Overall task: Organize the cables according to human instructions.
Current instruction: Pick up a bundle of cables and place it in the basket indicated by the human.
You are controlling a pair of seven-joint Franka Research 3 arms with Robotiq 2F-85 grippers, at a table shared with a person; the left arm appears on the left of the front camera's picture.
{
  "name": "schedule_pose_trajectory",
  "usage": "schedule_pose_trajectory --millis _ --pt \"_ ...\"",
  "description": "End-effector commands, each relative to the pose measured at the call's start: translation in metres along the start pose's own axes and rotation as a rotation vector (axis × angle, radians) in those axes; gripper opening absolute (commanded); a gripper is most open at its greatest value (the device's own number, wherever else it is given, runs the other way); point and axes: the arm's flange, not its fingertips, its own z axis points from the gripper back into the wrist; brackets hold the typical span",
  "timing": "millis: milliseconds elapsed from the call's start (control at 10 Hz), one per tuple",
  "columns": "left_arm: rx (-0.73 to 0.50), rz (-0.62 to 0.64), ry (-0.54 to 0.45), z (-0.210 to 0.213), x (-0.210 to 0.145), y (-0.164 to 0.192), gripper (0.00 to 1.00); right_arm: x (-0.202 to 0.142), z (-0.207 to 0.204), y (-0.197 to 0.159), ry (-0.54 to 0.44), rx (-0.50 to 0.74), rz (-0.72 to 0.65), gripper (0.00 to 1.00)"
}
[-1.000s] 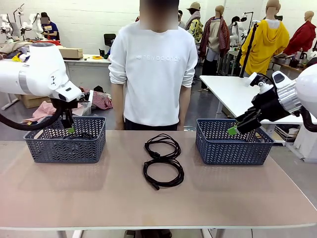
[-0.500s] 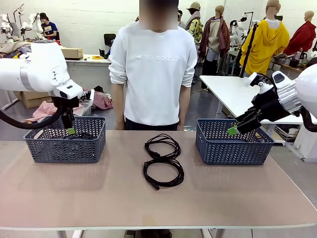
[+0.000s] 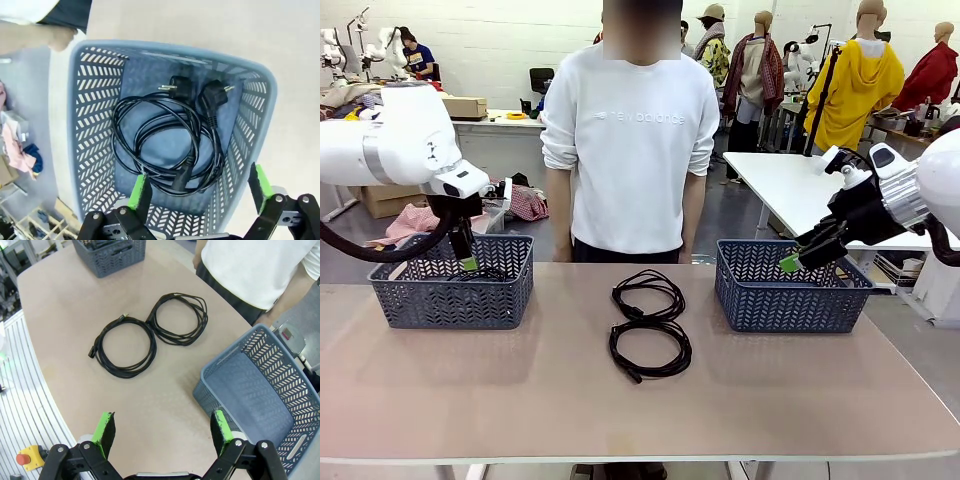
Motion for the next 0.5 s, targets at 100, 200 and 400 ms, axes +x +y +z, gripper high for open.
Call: schedule_pose_trajectory --millis 100,200,400 --pt "0.005 -0.008 0.012 0.001 -0.002 0.001 1.00 -0.001 -0.001 -0.002 -0.018 0.015 0.008 1.00" --pt "0.005 -0.008 0.012 0.001 -0.002 0.001 1.00 -0.001 -0.001 -0.002 -0.018 0.015 0.008 1.00" --pt "-0.012 0.015 -0.029 0.001 0.013 -0.011 1.00 -0.001 -0.001 -0.002 -0.018 0.015 0.008 1.00"
